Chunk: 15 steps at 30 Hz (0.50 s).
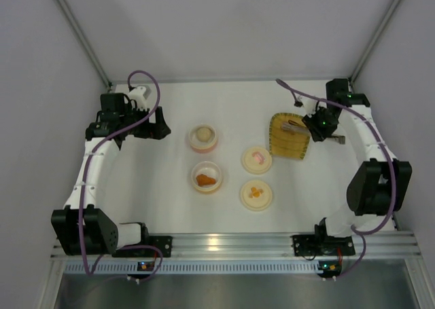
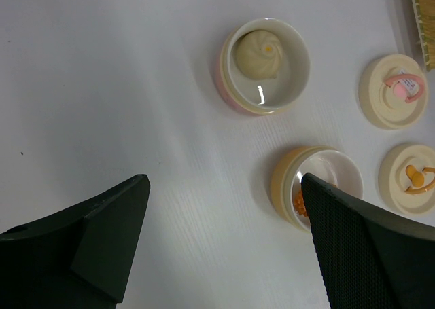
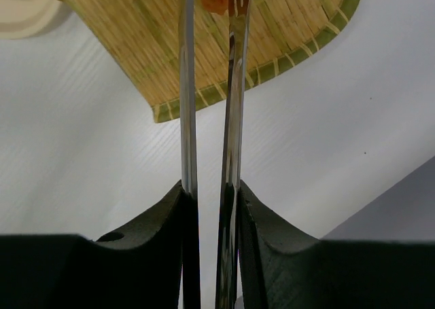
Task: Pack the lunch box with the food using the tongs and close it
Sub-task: Pick up the fake food from the plate.
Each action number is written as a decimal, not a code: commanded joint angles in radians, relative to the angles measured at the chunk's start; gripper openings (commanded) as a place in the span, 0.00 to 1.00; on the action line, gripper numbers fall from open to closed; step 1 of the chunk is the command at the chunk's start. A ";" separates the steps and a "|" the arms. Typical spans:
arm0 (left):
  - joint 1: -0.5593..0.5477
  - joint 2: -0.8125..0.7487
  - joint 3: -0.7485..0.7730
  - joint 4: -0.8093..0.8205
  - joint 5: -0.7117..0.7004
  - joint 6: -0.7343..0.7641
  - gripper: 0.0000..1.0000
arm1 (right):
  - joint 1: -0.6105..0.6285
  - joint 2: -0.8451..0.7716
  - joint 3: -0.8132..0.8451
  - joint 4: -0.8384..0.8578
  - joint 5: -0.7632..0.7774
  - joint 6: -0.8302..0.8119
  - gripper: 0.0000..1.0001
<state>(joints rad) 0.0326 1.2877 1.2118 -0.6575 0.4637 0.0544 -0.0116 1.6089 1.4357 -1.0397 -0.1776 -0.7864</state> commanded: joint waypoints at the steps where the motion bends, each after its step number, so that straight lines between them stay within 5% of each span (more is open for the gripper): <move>1: 0.006 -0.021 0.005 0.033 0.012 -0.007 0.98 | 0.091 -0.145 0.045 -0.077 -0.094 0.080 0.00; 5: 0.007 -0.022 -0.008 0.044 0.016 -0.040 0.99 | 0.333 -0.259 -0.012 -0.063 -0.077 0.232 0.00; 15: 0.007 -0.041 -0.047 0.061 0.023 -0.084 0.98 | 0.685 -0.251 -0.060 0.023 -0.111 0.469 0.00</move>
<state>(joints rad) 0.0326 1.2835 1.1736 -0.6430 0.4717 -0.0063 0.5987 1.3502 1.3743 -1.0714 -0.2577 -0.4225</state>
